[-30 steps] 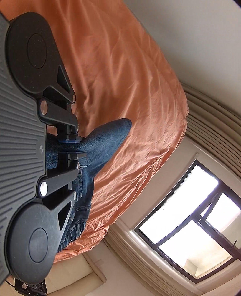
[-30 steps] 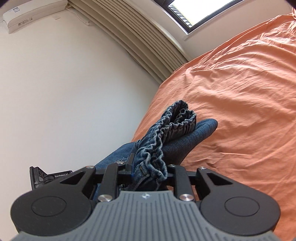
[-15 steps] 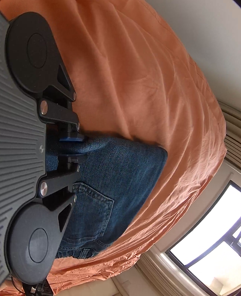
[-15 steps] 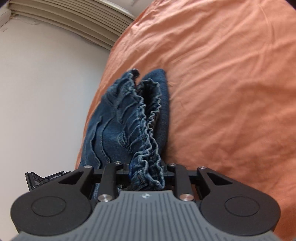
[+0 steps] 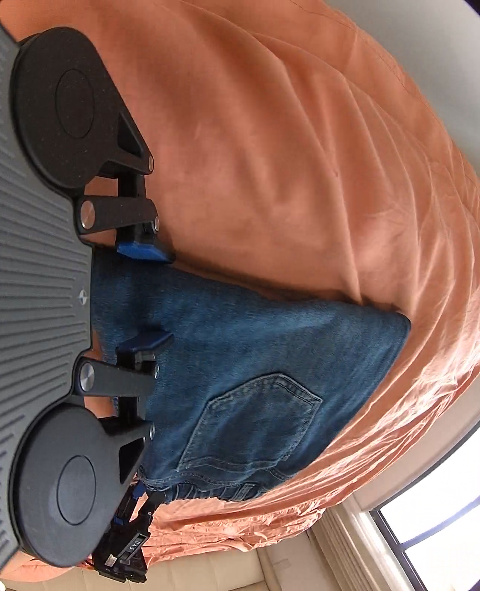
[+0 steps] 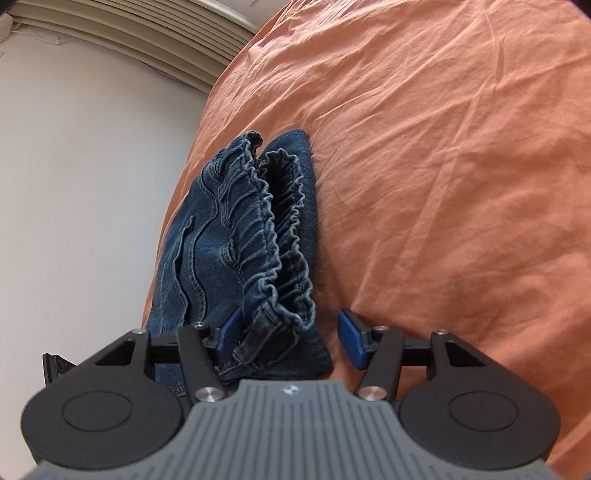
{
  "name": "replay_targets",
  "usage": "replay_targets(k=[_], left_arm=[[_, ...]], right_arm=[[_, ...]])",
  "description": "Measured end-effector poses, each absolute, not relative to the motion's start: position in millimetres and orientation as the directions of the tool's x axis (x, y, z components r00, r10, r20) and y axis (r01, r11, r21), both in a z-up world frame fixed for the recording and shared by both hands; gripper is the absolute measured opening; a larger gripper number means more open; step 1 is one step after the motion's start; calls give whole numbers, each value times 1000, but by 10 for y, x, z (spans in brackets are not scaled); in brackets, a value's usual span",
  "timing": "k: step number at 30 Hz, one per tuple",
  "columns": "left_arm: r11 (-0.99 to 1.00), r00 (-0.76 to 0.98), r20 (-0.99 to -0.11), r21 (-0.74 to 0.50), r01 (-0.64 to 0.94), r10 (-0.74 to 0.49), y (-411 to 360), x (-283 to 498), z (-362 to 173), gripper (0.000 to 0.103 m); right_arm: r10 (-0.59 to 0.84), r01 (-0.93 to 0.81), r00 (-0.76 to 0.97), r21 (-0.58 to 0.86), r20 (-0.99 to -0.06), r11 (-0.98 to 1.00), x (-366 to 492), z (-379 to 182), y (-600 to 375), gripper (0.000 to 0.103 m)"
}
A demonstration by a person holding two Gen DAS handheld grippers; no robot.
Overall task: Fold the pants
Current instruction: 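Open both tools and lift them away from the folded jeans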
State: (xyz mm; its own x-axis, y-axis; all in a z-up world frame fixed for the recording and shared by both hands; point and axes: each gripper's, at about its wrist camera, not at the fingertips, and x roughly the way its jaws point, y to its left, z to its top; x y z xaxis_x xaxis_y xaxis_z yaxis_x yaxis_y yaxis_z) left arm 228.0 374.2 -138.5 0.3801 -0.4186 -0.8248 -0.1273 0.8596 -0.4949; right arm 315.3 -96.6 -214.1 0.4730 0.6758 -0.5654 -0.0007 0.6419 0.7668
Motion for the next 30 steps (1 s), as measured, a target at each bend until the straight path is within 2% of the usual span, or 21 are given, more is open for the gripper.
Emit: replay_targets(k=[4, 7, 10, 14, 20, 23, 24, 26, 30], left_arm=[[894, 375, -859, -424, -141, -349, 3654, 2188, -1346, 50], [927, 386, -884, -343, -152, -264, 3571, 2134, -1209, 50], [966, 405, -897, -238, -101, -179, 3402, 2039, -948, 44], [985, 517, -845, -170, -23, -134, 3117, 1767, -430, 44], [997, 703, -708, -57, 42, -70, 2591, 1319, 373, 44], [999, 798, -603, 27, 44, -19, 2262, 1074, 688, 46], [999, 826, -564, 51, 19, 13, 2155, 972, 776, 51], [998, 859, -511, 67, 3, 32, 1954, 763, 947, 57], [997, 858, -509, 67, -45, 73, 1728, 426, 1308, 57]], right_arm=[[617, -18, 477, 694, -627, 719, 3033, -2012, -958, 58], [541, -71, 481, 585, -690, 808, 2927, -1807, -897, 59], [481, -156, 518, 475, -707, 866, 2760, -1536, -883, 59], [463, -246, 579, 398, -671, 884, 2492, -1126, -926, 59], [448, -348, 680, 282, -580, 894, 2056, -438, -818, 61], [449, -382, 733, 236, -512, 893, 1804, -67, -761, 77], [447, -389, 749, 221, -489, 894, 1719, 27, -746, 81], [456, -412, 769, 198, -449, 889, 1524, 223, -711, 81], [476, -444, 786, 176, -395, 878, 1147, 513, -674, 81]])
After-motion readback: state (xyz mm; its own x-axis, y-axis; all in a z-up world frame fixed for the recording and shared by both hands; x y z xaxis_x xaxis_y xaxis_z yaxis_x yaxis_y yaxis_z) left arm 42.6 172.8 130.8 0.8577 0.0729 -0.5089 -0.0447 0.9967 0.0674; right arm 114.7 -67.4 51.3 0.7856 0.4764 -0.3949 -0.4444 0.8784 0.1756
